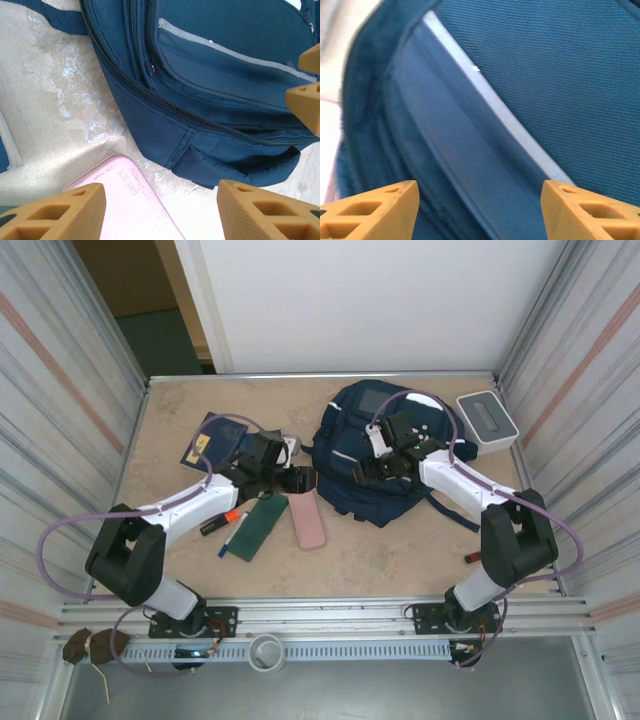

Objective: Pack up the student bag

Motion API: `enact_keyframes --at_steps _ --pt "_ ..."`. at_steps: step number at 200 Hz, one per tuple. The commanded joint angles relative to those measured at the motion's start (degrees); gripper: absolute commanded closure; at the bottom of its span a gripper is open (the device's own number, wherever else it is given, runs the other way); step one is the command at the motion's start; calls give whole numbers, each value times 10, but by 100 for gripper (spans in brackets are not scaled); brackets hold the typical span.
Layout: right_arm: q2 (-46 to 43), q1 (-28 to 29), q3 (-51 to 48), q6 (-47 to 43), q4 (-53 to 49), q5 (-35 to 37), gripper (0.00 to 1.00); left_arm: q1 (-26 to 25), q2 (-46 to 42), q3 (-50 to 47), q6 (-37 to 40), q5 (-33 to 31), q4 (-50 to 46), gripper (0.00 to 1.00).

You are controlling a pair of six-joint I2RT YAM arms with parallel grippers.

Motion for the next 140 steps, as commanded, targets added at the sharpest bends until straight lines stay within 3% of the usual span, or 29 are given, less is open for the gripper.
enact_keyframes --at_steps 1,28,61,77,98,123,135,140 --pt "49 25 39 -79 -35 91 20 -3 8 -8 -1 -15 -12 39" --pt "106 52 72 -122 -52 100 3 -3 9 -15 3 -25 -16 38" --pt "162 64 98 -136 -59 120 3 -3 -2 -26 3 -49 -21 35" --pt "187 65 111 -139 -64 160 19 -3 -9 -32 3 -58 -22 35" --pt "179 66 120 -141 -63 176 54 -3 -16 -33 4 -58 -27 35" --pt "141 69 124 -147 -52 176 80 -3 -25 -34 2 -57 -27 34" --pt "117 70 131 -152 -55 184 98 -3 -30 -34 0 -57 -27 34" --pt "108 70 133 -153 -55 186 100 -3 -33 -34 -1 -55 -27 34"
